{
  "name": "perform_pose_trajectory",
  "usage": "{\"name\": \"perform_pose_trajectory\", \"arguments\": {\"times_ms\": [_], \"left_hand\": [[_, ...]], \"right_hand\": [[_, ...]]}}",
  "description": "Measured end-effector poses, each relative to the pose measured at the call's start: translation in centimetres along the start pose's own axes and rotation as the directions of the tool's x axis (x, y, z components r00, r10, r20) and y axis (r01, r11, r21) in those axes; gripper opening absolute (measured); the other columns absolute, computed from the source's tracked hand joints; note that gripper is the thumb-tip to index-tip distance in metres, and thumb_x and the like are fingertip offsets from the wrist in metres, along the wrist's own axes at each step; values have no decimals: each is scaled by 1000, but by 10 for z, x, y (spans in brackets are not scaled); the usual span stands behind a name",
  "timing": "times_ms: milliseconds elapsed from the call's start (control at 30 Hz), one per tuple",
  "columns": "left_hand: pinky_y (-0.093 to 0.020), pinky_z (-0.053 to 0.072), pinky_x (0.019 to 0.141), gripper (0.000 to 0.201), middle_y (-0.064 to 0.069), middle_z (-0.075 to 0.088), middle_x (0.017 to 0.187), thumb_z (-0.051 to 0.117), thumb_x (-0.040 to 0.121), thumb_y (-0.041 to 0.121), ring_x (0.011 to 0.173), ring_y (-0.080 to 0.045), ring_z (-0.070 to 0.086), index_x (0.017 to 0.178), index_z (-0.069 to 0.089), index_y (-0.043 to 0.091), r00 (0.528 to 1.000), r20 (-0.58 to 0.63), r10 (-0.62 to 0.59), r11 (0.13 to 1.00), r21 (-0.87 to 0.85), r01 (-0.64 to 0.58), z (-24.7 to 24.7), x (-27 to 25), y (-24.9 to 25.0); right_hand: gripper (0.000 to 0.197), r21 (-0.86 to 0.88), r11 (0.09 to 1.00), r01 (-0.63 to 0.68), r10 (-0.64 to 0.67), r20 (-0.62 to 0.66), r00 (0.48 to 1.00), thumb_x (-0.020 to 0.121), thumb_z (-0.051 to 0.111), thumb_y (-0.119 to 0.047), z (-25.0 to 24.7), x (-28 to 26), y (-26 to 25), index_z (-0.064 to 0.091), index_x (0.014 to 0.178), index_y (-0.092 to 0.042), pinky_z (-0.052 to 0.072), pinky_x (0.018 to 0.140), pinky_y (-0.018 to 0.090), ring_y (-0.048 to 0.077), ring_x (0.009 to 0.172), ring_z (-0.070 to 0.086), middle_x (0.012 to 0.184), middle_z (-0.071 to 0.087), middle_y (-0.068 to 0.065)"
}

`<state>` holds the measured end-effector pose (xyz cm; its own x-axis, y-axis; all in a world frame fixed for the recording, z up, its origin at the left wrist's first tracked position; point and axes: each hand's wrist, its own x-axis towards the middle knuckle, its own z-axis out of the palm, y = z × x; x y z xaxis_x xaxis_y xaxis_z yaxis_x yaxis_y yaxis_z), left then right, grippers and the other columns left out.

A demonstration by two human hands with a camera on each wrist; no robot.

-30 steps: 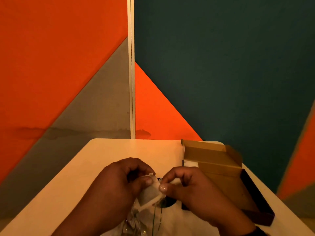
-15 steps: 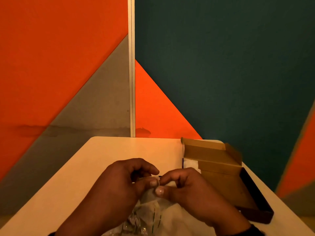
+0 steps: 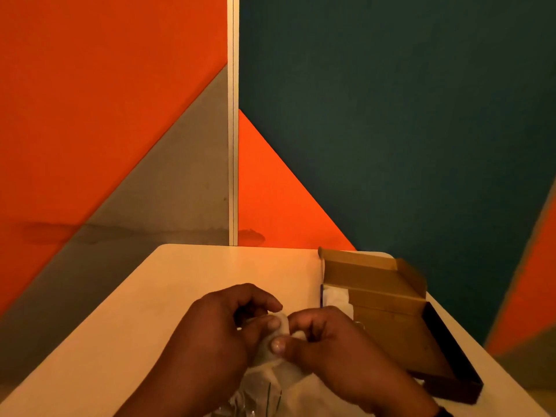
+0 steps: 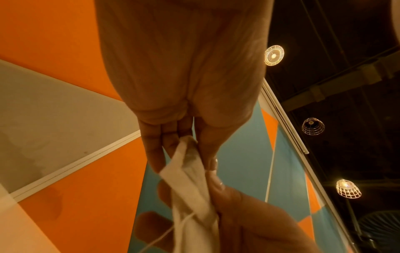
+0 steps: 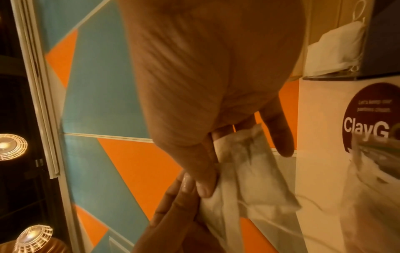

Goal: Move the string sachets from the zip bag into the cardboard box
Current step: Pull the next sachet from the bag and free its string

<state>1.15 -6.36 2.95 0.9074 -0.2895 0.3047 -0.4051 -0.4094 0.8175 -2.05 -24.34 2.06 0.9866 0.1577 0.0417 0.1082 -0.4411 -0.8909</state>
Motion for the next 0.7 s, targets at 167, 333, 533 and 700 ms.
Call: {"name": "perform_pose_trajectory", "arguments": {"times_ms": [167,333,533,700], "left_hand": [[-26,56,72,32,9,75,84,76,83,10,76,-3,70,77,73,42,996,-85,-30,982,-187,13,1,1,-3],[-32,56,76,32,1,74,82,76,81,5,77,-10,71,79,75,37,992,-112,-64,952,-306,27,1,4,-5],[-15,51,66,21,1,76,86,73,84,7,80,-8,72,88,77,28,989,-123,-79,942,-333,34,-9,6,-8],[-18,53,67,32,2,67,78,77,83,14,72,-11,68,94,74,43,990,130,-52,986,-152,72,-20,6,-14]], "right_hand": [[21,-38,999,6,-2,98,995,84,78,-38,-4,-1,0,78,99,-23,56,93,46,23,93,70,96,76,3],[13,-33,999,-15,16,37,999,87,75,-37,-4,2,4,80,96,-29,57,95,43,19,96,72,97,78,-5],[8,53,998,-42,45,-65,997,87,74,-28,-16,0,6,82,85,-27,57,74,22,9,84,73,89,79,-10],[15,102,995,-23,41,-185,982,90,70,-26,-21,2,7,80,82,-34,58,76,30,2,73,67,86,77,-13]]}}
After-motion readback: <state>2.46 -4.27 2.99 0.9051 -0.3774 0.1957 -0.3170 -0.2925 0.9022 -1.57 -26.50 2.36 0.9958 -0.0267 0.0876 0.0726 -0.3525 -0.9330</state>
